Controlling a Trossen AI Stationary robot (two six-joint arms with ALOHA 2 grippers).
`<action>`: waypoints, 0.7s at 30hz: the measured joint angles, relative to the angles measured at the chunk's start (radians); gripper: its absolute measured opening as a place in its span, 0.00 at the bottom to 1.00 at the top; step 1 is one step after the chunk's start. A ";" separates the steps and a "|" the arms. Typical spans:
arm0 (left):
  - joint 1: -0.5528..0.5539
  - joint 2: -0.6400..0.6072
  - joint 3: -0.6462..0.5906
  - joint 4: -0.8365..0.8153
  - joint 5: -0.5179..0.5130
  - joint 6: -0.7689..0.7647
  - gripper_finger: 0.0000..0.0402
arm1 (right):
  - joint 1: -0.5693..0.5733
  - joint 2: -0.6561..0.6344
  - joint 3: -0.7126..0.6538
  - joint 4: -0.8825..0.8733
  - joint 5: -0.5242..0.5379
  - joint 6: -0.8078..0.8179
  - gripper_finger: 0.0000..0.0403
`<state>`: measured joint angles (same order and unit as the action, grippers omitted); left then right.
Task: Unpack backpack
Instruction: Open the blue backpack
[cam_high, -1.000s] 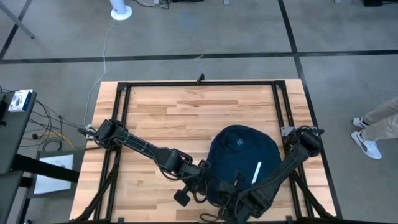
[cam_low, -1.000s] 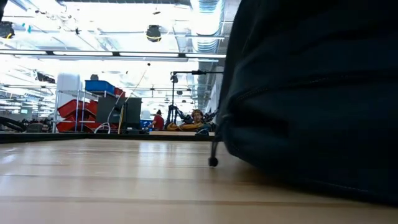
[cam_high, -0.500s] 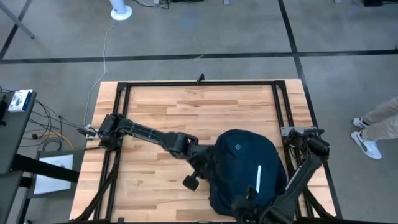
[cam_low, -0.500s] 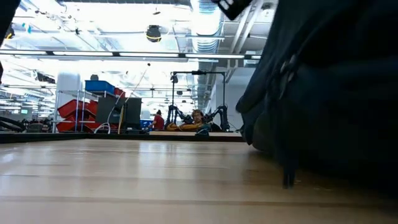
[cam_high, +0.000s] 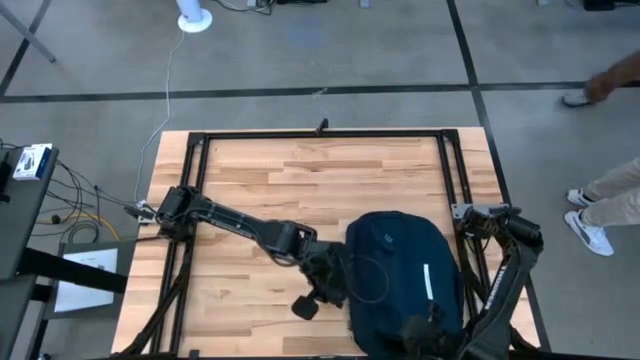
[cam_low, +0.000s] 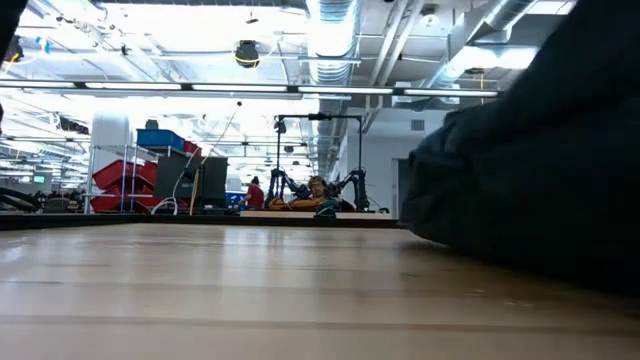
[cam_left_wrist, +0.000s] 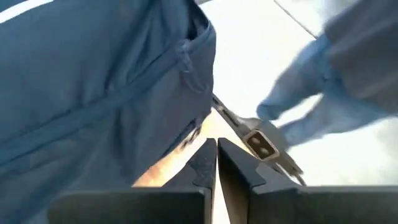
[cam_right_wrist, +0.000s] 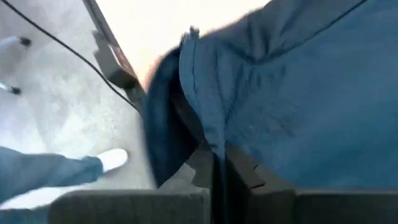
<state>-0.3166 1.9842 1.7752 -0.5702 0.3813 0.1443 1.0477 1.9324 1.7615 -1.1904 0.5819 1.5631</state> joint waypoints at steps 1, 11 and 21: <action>-0.006 0.000 0.000 0.019 -0.013 -0.002 0.04 | -0.005 -0.003 0.001 0.003 0.001 0.000 0.01; -0.013 0.000 0.000 -0.036 -0.434 0.255 0.28 | -0.001 0.002 0.000 0.138 -0.049 -0.042 0.00; 0.069 0.056 0.000 0.011 -0.753 0.955 0.43 | -0.009 0.002 0.000 0.147 -0.046 -0.054 0.00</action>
<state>-0.2478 2.0403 1.7756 -0.5594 -0.3719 1.0991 1.0390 1.9347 1.7611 -1.0430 0.5360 1.5093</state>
